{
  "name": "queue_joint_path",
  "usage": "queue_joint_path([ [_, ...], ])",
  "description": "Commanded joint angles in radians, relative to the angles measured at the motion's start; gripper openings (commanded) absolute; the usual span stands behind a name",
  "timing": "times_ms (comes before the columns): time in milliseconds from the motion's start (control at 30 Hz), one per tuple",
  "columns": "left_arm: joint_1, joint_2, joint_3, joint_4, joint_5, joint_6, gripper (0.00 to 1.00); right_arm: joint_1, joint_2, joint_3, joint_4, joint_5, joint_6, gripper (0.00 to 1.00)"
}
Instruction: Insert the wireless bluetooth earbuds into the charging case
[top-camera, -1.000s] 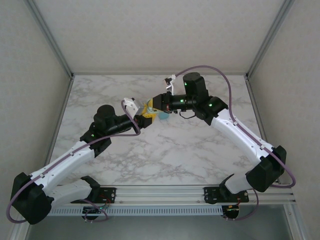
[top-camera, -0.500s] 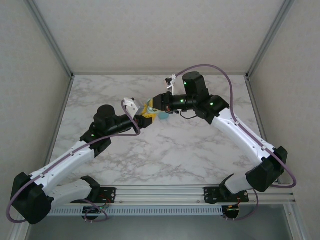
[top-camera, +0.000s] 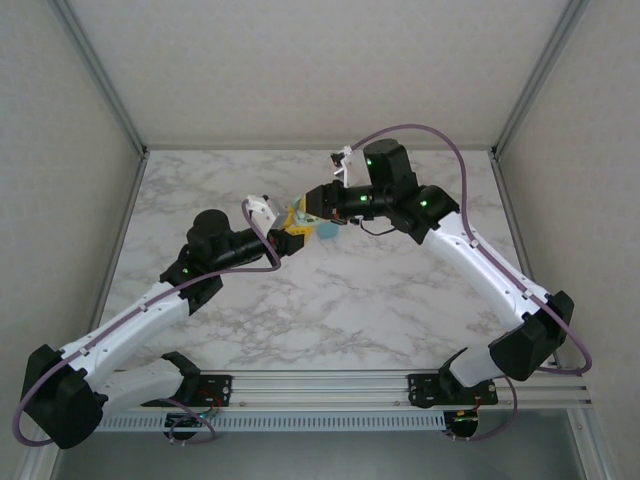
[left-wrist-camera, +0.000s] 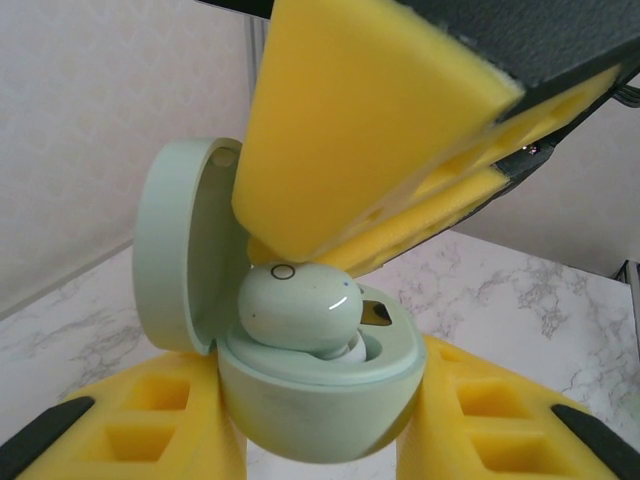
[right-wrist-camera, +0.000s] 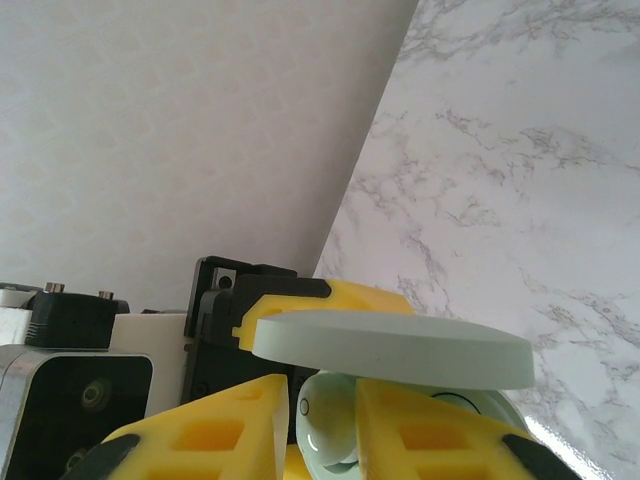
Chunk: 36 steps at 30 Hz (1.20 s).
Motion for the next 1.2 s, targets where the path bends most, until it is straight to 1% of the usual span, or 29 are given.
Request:
queue_joint_path([
  [0,-0.012,-0.015,0.010,0.050,0.012,-0.015,0.18,0.015,0.017,0.036,-0.036,-0.015,-0.024,0.25],
  [267,-0.012,-0.020,0.010,0.052,0.010,-0.014,0.18,0.015,-0.005,0.056,-0.080,0.016,-0.042,0.29],
  [500,-0.012,-0.021,0.015,0.044,0.012,-0.012,0.18,0.015,-0.020,0.064,-0.080,0.033,-0.043,0.33],
  [833,-0.012,-0.023,0.013,0.046,0.010,-0.010,0.18,0.015,-0.072,0.063,-0.062,0.047,-0.062,0.37],
  [967,-0.012,-0.025,0.018,0.032,0.010,0.000,0.18,0.015,-0.114,0.030,-0.007,0.048,-0.082,0.39],
  [1100,-0.012,-0.031,0.017,0.026,0.013,0.004,0.18,0.015,-0.175,-0.004,0.017,0.129,-0.124,0.41],
  [1167,-0.012,-0.032,0.020,0.017,0.015,0.012,0.18,0.014,-0.212,-0.029,0.015,0.212,-0.143,0.44],
])
